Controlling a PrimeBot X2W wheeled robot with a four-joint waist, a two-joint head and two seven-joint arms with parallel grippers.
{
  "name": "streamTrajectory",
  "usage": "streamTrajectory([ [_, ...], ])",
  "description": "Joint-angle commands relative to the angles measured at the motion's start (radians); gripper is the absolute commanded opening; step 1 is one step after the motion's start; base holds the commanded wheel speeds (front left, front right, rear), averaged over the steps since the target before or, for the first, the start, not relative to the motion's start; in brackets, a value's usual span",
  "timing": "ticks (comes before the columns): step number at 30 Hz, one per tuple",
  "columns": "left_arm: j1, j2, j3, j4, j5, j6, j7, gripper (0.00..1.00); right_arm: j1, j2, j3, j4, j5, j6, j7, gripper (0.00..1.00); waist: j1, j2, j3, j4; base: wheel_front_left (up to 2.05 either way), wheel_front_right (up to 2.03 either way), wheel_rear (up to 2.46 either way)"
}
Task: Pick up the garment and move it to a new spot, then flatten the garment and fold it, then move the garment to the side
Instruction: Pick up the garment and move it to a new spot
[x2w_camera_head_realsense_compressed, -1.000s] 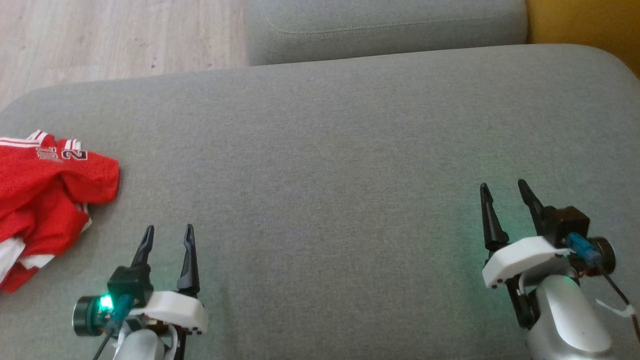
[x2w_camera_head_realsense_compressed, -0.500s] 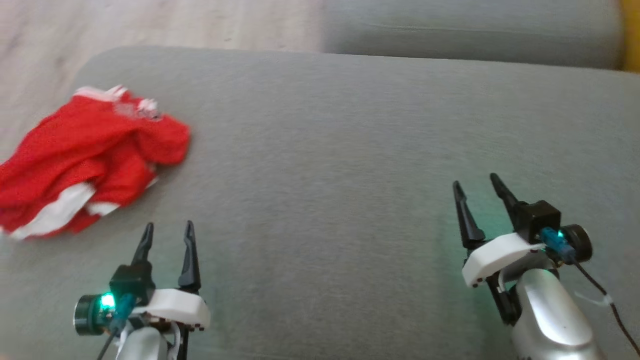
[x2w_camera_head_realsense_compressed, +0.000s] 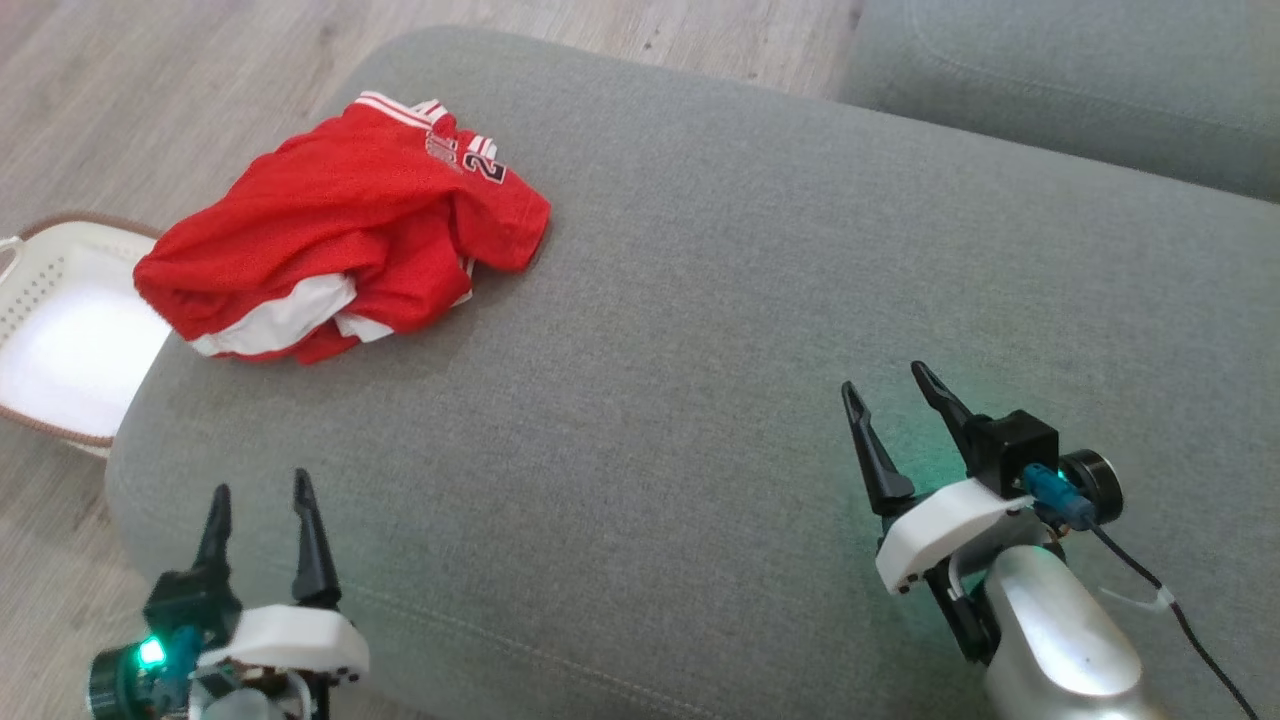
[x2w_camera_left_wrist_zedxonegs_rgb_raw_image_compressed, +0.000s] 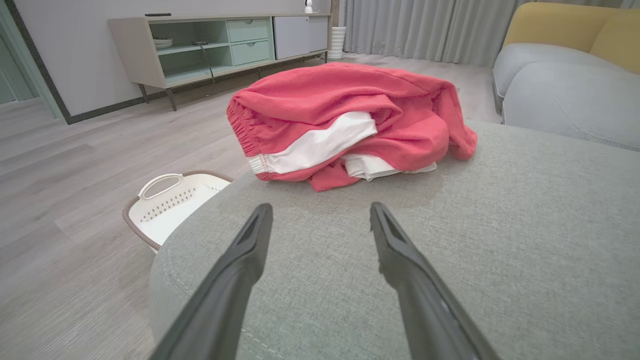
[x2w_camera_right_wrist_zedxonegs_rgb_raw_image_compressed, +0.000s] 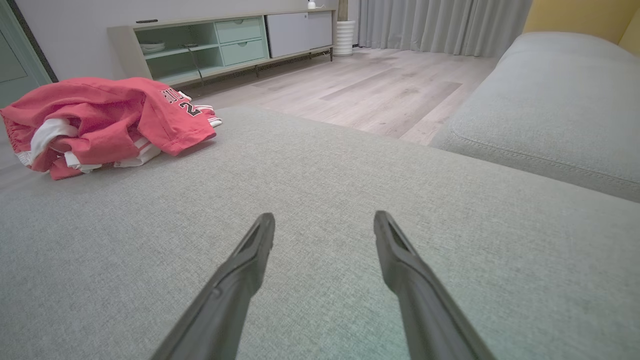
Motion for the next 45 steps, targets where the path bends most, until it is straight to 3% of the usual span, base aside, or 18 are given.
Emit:
streamTrajectory([
  [1, -0.031, 0.010, 0.038, -0.033, -0.007, -0.003, -0.010, 1.00, -0.045, 0.007, 0.023, -0.022, 0.009, 0.004, -0.014, 1.00, 0.0001, 0.0000, 0.007, 0.003, 0.00, 0.00, 0.00],
  [9, -0.115, 0.026, 0.102, -0.063, -0.010, -0.029, -0.010, 1.00, -0.068, -0.006, 0.065, -0.029, 0.016, 0.004, -0.014, 1.00, 0.0001, 0.0000, 0.076, -0.032, 0.00, 0.00, 0.00],
  [15, -0.284, 0.127, 0.078, -0.036, 0.023, -0.078, -0.010, 1.00, -0.101, -0.044, 0.105, -0.056, 0.026, 0.004, -0.014, 1.00, 0.0001, 0.0000, 0.172, -0.081, 0.00, 0.00, 0.00],
  [21, -0.463, 0.241, 0.038, 0.077, 0.057, -0.096, -0.010, 1.00, -0.123, -0.078, 0.123, -0.079, 0.043, 0.004, -0.014, 1.00, 0.0001, 0.0000, 0.250, -0.136, 0.00, 0.00, 0.00],
  [31, -0.644, 0.335, 0.046, 0.347, 0.057, -0.073, 0.072, 1.00, -0.145, -0.104, 0.125, -0.097, 0.062, 0.004, -0.014, 1.00, 0.0001, 0.0000, 0.336, -0.224, 0.00, 0.00, 0.00],
  [39, -0.666, 0.333, 0.087, 0.491, 0.006, -0.036, 0.171, 1.00, -0.149, -0.107, 0.115, -0.107, 0.067, 0.004, -0.014, 1.00, 0.0001, 0.0000, 0.356, -0.257, 0.00, 0.00, 0.00],
  [40, -0.668, 0.333, 0.090, 0.503, 0.002, -0.031, 0.175, 0.84, -0.149, -0.106, 0.115, -0.105, 0.068, 0.004, -0.014, 1.00, 0.0001, 0.0000, 0.356, -0.259, 0.00, 0.00, 0.00],
  [42, -0.672, 0.332, 0.087, 0.519, -0.002, -0.031, 0.179, 0.00, -0.149, -0.103, 0.112, -0.102, 0.070, 0.004, -0.014, 1.00, 0.0001, 0.0000, 0.351, -0.264, 0.00, 0.00, 0.00],
  [45, -0.686, 0.338, 0.079, 0.518, 0.000, -0.034, 0.147, 0.00, -0.144, -0.094, 0.105, -0.099, 0.074, 0.004, -0.014, 1.00, 0.0001, 0.0000, 0.334, -0.269, 0.00, 0.00, 0.00],
])
